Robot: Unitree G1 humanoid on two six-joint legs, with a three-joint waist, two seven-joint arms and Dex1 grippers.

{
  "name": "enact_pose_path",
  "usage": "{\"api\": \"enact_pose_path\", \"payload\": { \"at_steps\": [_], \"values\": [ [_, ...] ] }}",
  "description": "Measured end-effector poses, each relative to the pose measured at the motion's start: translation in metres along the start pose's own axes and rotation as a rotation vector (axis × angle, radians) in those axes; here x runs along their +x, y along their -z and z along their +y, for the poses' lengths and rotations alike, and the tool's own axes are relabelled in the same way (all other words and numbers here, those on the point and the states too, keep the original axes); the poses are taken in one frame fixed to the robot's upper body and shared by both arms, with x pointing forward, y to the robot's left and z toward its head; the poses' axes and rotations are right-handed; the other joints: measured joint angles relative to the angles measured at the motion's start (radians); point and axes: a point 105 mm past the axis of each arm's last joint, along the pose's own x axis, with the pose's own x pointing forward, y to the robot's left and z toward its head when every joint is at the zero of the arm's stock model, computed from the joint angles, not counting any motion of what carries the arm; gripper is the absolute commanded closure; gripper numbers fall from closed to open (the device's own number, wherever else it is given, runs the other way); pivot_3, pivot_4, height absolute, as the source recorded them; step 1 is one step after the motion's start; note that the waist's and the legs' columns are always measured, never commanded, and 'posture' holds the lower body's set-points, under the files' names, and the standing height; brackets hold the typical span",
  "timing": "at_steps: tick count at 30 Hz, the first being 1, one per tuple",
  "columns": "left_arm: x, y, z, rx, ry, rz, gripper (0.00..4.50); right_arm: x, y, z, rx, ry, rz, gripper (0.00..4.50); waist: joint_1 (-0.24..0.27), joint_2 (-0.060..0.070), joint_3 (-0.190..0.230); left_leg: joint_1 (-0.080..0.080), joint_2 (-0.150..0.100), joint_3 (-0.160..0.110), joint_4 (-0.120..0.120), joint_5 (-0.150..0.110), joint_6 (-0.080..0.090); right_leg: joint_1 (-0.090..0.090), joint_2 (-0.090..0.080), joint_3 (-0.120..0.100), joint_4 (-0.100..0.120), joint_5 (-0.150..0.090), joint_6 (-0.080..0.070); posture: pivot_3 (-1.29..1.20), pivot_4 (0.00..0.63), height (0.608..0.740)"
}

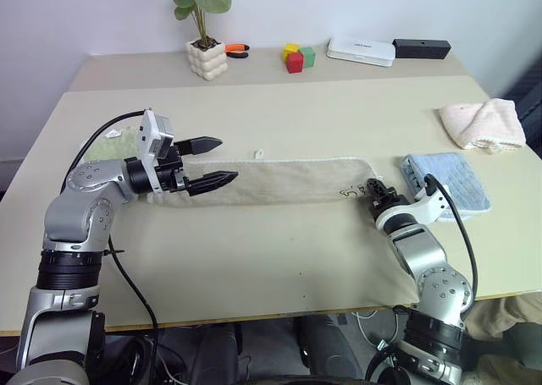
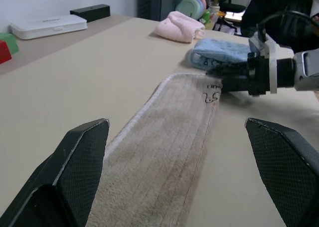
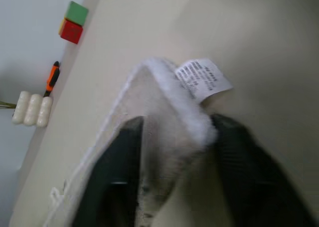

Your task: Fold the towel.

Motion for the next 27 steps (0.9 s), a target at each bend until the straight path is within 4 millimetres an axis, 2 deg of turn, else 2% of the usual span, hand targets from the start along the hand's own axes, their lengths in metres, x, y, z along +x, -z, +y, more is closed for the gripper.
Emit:
{"api": "enact_pose_path", "payload": {
  "at_steps": [1, 2, 7, 12, 16, 19, 22, 25, 27],
  "values": [
    [0.000, 0.000, 0.000, 0.000, -0.004, 0.000, 0.00, 0.001, 0.000, 0.005, -0.005, -0.015, -0.002, 4.32, 0.000, 0.000, 0.000, 0.000, 0.000, 0.000, 0.000, 0.000, 0.000, 0.000, 0.000, 0.000, 0.000, 0.000, 0.000, 0.00, 0.150, 0.740],
    [0.000, 0.000, 0.001, -0.002, -0.009, 0.000, 0.00, 0.002, -0.001, 0.008, -0.013, -0.028, -0.003, 4.47, 0.000, 0.000, 0.000, 0.000, 0.000, 0.000, 0.000, 0.000, 0.000, 0.000, 0.000, 0.000, 0.000, 0.000, 0.000, 0.00, 0.150, 0.740],
    [0.000, 0.000, 0.003, 0.000, -0.022, -0.006, 0.00, 0.003, -0.009, 0.005, -0.079, 0.002, -0.029, 4.47, 0.003, 0.000, 0.000, -0.001, 0.000, 0.000, 0.000, 0.000, 0.000, 0.000, -0.001, 0.000, 0.000, 0.000, 0.000, 0.00, 0.150, 0.740],
    [0.001, 0.002, 0.005, -0.006, -0.040, -0.019, 0.00, -0.001, -0.053, -0.007, -0.341, 0.078, -0.148, 4.47, 0.012, 0.001, 0.001, -0.002, -0.001, 0.000, 0.001, 0.000, 0.000, -0.001, -0.001, 0.000, -0.001, 0.000, 0.000, 0.00, 0.150, 0.740],
    [0.002, 0.002, 0.006, -0.001, -0.045, -0.025, 0.00, -0.005, -0.067, -0.002, -0.562, 0.034, -0.147, 4.47, 0.011, 0.001, 0.001, -0.002, -0.001, 0.000, 0.000, 0.000, 0.000, -0.001, -0.001, 0.000, -0.001, 0.000, 0.000, 0.00, 0.150, 0.740],
    [0.000, 0.004, 0.008, -0.003, -0.054, -0.026, 0.00, -0.005, -0.066, 0.008, -0.758, -0.044, -0.098, 4.47, 0.010, 0.001, 0.001, -0.002, -0.001, 0.000, 0.001, 0.000, 0.000, -0.001, -0.001, 0.000, -0.001, 0.000, 0.000, 0.00, 0.150, 0.740],
    [0.000, 0.007, 0.010, -0.010, -0.062, -0.024, 0.00, -0.009, -0.058, 0.036, -1.036, -0.199, -0.069, 4.47, 0.010, 0.001, 0.001, -0.002, -0.001, 0.000, 0.000, 0.000, 0.000, -0.002, -0.001, 0.000, -0.001, 0.000, 0.000, 0.00, 0.150, 0.740],
    [0.001, 0.007, 0.010, -0.007, -0.065, -0.031, 0.00, -0.014, -0.034, 0.065, -1.205, -0.389, -0.048, 4.47, 0.010, 0.000, 0.001, -0.002, -0.001, 0.000, 0.001, 0.000, 0.000, -0.002, 0.000, 0.000, -0.001, 0.000, 0.001, 0.00, 0.150, 0.740],
    [0.001, 0.007, 0.010, -0.005, -0.065, -0.032, 0.00, -0.016, -0.015, 0.071, -1.272, -0.472, -0.007, 4.47, 0.014, 0.000, 0.001, -0.003, -0.001, 0.000, 0.001, 0.000, 0.000, -0.002, -0.001, 0.000, -0.001, 0.000, 0.001, 0.00, 0.150, 0.740]
  ]
}}
